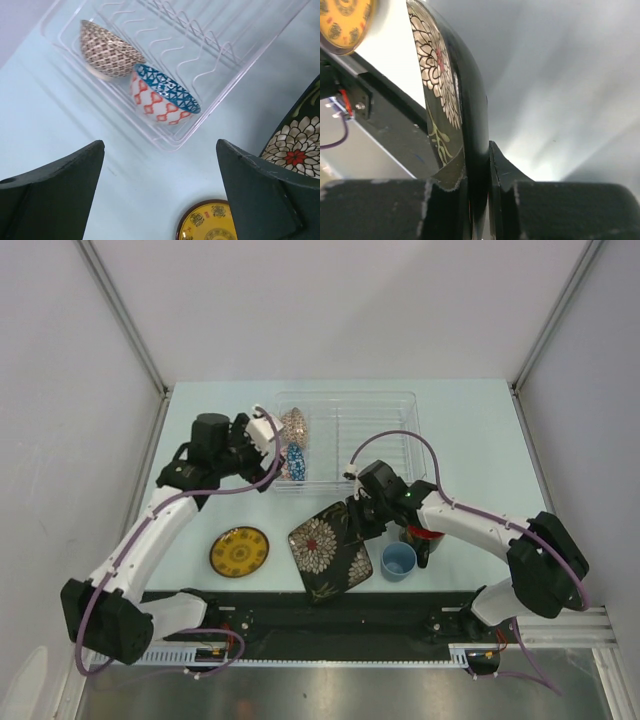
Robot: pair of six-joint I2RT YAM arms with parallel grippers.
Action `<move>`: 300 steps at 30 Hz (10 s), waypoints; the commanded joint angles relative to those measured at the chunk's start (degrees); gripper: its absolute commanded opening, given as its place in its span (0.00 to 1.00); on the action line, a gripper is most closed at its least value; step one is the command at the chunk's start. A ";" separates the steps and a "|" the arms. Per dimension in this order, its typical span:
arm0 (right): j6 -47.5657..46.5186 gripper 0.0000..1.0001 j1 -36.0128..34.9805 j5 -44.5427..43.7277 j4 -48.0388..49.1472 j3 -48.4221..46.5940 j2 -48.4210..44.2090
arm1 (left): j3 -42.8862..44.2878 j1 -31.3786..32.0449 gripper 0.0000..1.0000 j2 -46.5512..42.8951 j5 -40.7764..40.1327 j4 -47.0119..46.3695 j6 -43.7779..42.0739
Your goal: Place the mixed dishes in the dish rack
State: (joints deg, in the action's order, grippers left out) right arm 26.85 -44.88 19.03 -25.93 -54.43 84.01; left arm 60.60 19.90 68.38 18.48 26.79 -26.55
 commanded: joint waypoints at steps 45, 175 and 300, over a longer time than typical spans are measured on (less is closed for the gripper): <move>-95.94 0.00 5.68 -33.18 11.87 -66.23 29.10 | 2.07 -21.92 1.00 7.47 17.64 2.40 12.31; -80.32 1.00 1.12 -38.70 34.28 -49.73 27.91 | -2.33 -22.01 1.00 9.05 17.91 -2.79 11.34; 9.18 0.41 -6.80 11.12 28.30 -1.20 16.89 | -18.76 9.28 1.00 7.91 1.91 2.57 -19.69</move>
State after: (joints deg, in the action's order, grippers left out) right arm 35.86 -50.48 25.69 -0.27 -55.40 99.29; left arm 38.94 28.47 76.51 17.28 34.28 -47.83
